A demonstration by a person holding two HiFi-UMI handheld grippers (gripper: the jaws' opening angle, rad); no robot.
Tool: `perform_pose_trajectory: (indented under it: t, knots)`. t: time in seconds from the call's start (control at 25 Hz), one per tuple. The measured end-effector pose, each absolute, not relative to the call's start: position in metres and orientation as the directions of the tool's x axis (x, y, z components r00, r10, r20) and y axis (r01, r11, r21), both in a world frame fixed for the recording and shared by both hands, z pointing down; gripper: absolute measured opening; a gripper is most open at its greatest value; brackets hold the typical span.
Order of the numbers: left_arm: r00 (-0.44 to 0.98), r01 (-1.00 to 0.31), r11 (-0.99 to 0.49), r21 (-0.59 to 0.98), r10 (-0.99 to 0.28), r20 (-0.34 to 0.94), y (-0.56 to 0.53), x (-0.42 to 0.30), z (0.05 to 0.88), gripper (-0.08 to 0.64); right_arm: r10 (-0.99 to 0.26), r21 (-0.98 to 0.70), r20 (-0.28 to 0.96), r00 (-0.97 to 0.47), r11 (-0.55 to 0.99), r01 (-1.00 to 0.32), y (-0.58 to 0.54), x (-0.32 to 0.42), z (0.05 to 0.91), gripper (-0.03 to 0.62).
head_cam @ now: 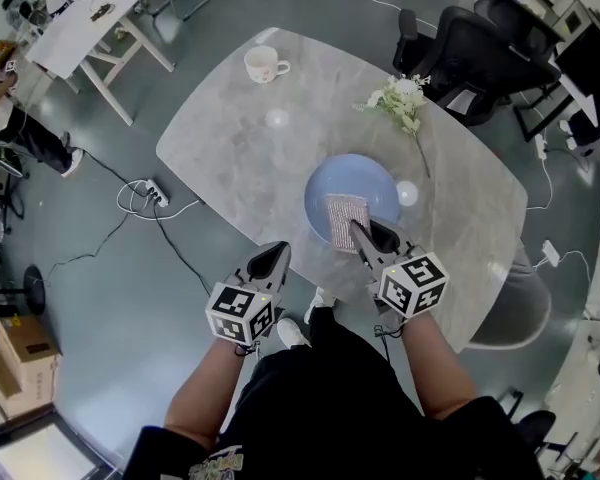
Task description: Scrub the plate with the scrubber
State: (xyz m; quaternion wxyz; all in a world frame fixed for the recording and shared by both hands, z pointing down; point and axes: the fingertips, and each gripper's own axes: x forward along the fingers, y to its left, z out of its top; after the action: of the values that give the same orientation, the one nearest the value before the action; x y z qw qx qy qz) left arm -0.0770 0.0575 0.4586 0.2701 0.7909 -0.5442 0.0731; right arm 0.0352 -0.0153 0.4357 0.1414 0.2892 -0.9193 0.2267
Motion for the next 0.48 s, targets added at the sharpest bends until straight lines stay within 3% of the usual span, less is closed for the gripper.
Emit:
perform_pose_trajectory:
  t: [0.48]
  knots:
    - [0.386,-0.910,-0.233,0.341,-0.777,0.498,0.007,-0.067,0.502,0.018,-0.440,-0.363,0.442,-0.782,0.709,-0.604,-0.063,0.051,0.472,0.075]
